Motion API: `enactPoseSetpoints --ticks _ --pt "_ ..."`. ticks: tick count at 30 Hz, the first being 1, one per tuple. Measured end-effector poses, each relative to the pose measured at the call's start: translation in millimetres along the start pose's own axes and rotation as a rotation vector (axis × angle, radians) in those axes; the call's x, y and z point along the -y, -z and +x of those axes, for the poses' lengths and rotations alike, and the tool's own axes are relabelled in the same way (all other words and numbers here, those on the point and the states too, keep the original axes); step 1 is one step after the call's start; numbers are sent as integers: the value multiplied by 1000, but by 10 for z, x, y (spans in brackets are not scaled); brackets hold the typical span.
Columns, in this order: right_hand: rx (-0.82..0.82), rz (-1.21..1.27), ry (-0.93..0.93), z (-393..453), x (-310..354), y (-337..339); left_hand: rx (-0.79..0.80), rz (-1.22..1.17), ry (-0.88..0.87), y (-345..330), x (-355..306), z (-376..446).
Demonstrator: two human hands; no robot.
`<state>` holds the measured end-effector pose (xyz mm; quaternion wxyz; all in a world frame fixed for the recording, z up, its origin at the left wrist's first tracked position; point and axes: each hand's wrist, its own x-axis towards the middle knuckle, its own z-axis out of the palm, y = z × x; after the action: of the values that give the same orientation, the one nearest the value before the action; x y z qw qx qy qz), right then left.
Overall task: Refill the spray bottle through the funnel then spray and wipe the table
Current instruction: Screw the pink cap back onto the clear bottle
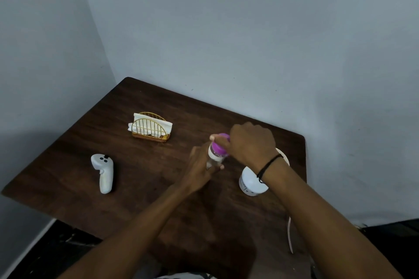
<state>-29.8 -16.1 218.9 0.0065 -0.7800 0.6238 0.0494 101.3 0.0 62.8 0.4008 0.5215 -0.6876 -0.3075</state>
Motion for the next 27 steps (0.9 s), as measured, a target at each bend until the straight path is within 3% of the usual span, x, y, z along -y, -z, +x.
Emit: enactPoseSetpoints --ticks 3,5,7,11,16,23,27 --pt "-40 108 36 13 -44 37 39 25 78 -4 -33 52" --pt "117 214 235 46 -16 64 -25 9 44 -7 -3 45" --pt "183 187 281 67 67 38 -38 -28 78 13 10 5" --pt "31 -27 84 129 159 23 -34 -22 159 48 115 21" --pt "146 187 302 338 234 -80 -19 15 205 127 144 119" --pt "-105 174 267 575 532 -389 -134 47 282 241 376 252" --pt "-59 195 296 741 604 -584 -128 82 391 282 448 380"
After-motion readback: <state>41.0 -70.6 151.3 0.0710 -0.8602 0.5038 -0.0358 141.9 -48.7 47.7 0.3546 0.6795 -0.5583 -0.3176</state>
